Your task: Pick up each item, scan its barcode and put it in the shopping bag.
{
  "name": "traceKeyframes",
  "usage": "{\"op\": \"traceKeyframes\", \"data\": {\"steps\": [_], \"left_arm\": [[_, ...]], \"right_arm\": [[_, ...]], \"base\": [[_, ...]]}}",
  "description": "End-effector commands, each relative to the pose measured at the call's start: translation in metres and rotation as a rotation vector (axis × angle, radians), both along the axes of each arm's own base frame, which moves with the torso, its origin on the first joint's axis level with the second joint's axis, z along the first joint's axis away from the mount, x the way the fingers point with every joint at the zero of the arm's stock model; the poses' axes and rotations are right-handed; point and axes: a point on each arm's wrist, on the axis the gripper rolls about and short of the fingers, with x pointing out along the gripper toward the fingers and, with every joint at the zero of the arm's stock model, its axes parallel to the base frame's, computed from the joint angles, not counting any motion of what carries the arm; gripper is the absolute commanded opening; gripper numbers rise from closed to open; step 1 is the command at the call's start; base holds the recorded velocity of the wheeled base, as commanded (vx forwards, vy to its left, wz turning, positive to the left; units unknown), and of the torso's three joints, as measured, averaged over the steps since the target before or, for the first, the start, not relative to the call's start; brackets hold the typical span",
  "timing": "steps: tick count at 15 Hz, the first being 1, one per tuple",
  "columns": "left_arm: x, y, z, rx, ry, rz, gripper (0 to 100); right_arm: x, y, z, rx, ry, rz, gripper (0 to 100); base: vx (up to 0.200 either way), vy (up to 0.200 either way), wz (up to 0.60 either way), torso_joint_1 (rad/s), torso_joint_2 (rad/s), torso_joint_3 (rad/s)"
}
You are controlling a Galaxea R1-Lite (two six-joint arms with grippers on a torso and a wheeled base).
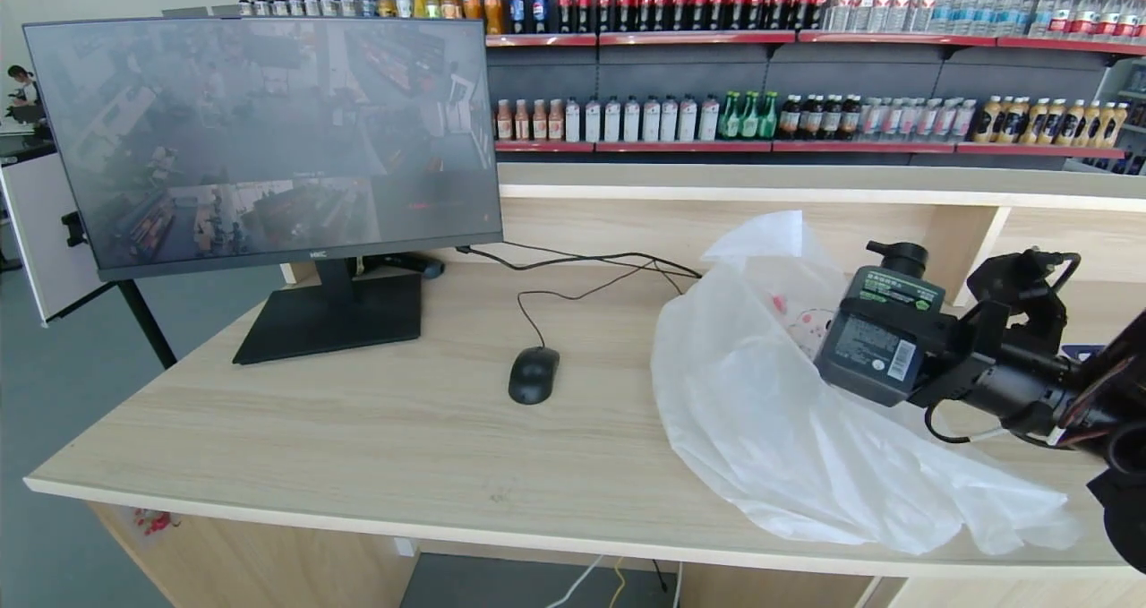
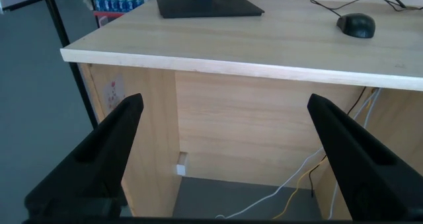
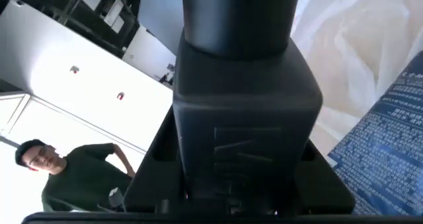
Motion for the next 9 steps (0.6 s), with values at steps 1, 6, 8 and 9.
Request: {"op": "traceKeyframes", "data": {"steps": [1, 6, 8, 9], "left_arm": [[0.0, 0.0, 0.0, 0.005, -0.003, -0.001, 100], [0.0, 0.0, 0.001, 0.025, -0.007, -0.002, 100], [0.0, 0.0, 0.001, 0.025, -0.007, -0.002, 100], [0.0, 0.0, 0.001, 0.025, -0.007, -0.002, 100]], "right_arm": [[0.01, 0.001, -0.017, -0.004, 0.063, 0.052, 0], [0.021, 0.01, -0.042, -0.006, 0.151, 0.095, 0], [0.023, 0.011, -0.051, -0.007, 0.177, 0.097, 0], [0.024, 0.011, -0.054, -0.008, 0.187, 0.098, 0]], "base": [[0.0, 0.0, 0.0, 0.0, 0.0, 0.0], [0.0, 0.0, 0.0, 0.0, 0.0, 0.0], [0.0, 0.0, 0.0, 0.0, 0.0, 0.0], [0.0, 0.0, 0.0, 0.0, 0.0, 0.0]]}}
